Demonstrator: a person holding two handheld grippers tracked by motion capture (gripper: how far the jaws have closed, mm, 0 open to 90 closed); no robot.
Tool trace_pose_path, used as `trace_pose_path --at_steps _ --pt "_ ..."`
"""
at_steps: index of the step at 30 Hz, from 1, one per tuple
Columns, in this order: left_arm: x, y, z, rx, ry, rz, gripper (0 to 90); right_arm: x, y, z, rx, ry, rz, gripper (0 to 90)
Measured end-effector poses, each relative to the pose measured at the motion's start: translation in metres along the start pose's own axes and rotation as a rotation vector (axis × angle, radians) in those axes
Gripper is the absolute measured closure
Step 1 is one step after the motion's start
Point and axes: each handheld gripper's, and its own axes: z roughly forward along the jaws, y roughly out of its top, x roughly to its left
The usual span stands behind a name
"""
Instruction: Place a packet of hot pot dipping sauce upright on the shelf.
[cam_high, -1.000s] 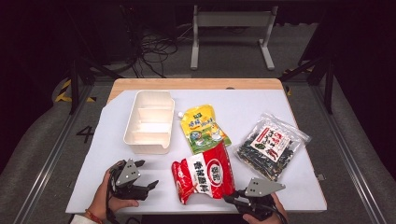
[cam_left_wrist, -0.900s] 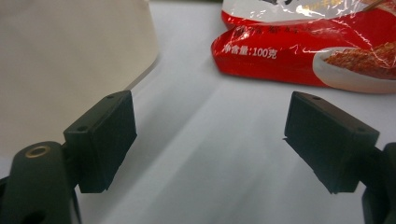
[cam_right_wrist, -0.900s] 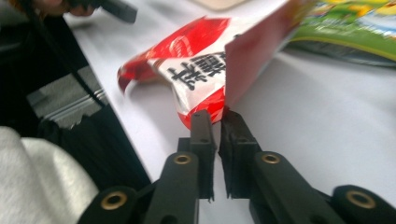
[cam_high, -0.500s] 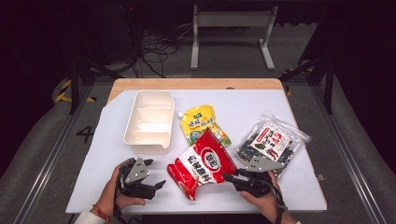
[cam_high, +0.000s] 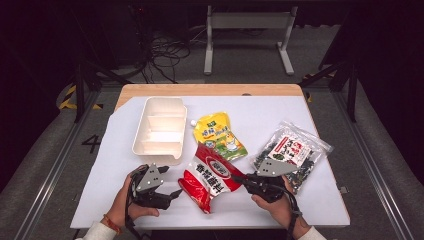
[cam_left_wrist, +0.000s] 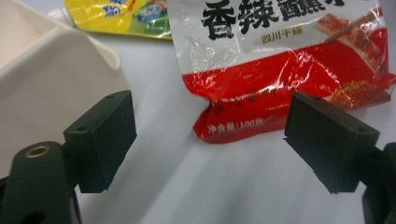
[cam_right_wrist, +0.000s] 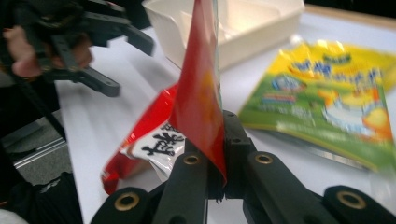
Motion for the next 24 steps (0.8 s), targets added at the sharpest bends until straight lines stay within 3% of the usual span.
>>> trace_pose_path --at_steps 7,12,18,22,24 --pt "0.001 0.017 0.004 -0.044 -0.049 -0.007 14.3 0.009 0.021 -0.008 -0.059 0.067 -0.104 89.6" --pt "-0.001 0.029 0.013 -0.067 -0.111 -0.011 13.5 0.014 0.03 -0.01 -0.085 0.101 -0.157 89.6" --pt "-0.006 0.037 0.026 -0.074 -0.172 -0.003 15.7 0.014 0.032 -0.012 -0.105 0.113 -0.167 89.5" --pt "-0.01 0.039 0.033 -0.069 -0.215 0.01 22.2 0.011 0.031 -0.014 -0.118 0.111 -0.158 89.4" --pt "-0.013 0.04 0.038 -0.06 -0.207 0.014 29.5 0.011 0.03 -0.014 -0.119 0.11 -0.158 89.4"
